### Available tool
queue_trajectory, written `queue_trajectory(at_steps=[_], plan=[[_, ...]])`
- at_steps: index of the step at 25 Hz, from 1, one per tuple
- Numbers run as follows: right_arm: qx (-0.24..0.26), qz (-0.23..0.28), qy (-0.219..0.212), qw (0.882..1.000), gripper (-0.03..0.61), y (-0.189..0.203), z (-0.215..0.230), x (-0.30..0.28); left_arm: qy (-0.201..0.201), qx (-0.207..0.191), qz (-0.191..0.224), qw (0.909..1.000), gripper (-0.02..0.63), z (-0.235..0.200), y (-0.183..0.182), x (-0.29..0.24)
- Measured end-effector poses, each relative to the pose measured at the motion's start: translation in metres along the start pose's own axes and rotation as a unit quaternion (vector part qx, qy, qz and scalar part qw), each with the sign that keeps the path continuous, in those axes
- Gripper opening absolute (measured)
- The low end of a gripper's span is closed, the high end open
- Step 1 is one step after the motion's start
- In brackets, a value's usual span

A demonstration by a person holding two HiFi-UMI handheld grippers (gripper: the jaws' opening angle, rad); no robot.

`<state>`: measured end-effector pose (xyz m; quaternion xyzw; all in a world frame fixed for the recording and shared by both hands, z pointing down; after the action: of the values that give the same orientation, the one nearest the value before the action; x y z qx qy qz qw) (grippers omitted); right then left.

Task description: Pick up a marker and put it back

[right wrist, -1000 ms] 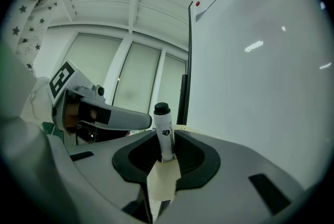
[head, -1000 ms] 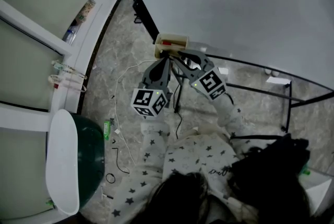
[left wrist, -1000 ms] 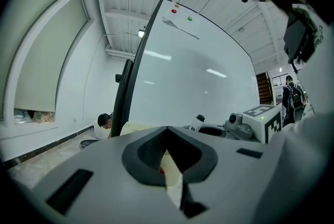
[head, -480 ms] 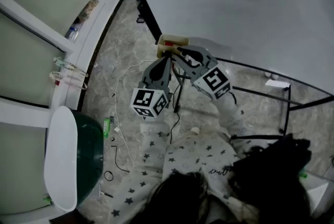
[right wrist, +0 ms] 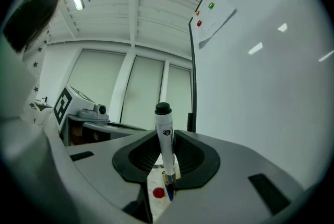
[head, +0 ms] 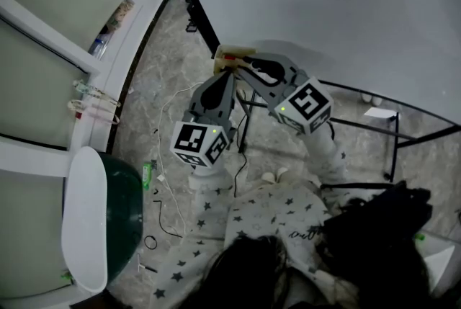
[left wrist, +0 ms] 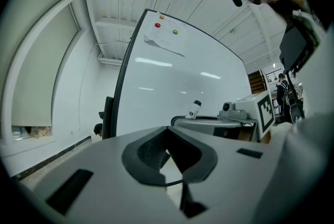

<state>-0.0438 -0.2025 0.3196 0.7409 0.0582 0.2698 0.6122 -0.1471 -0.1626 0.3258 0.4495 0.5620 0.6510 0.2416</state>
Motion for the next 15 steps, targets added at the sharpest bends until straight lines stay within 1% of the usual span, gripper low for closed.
queue_trajectory(at_steps=[4, 9, 15], plan=[[-0.002, 0.003, -0.009, 1.0, 0.081, -0.01, 0.0, 0.003, 0.013, 0.002, 0.007, 0.9999, 0.0, 0.01, -0.012, -0.003], [0.001, 0.029, -0.012, 1.0, 0.081, -0.029, -0.001, 0.006, 0.029, -0.002, 0.023, 0.9993, 0.0, 0.019, -0.024, -0.004], [0.001, 0.032, -0.018, 0.999, 0.081, -0.031, -0.002, 0.006, 0.03, -0.009, 0.021, 0.9993, 0.0, 0.018, -0.023, -0.006]])
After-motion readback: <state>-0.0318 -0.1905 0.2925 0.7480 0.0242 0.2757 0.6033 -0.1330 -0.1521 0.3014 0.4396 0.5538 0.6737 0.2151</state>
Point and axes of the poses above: the fingertips, and each gripper's own axes: x backward along the fingers, z to its right, y out of its underside, the point moved 6 cm from there along x, backward along the fingers, and after that the axes turned 15 degrees about z, right-handed, at the moved point
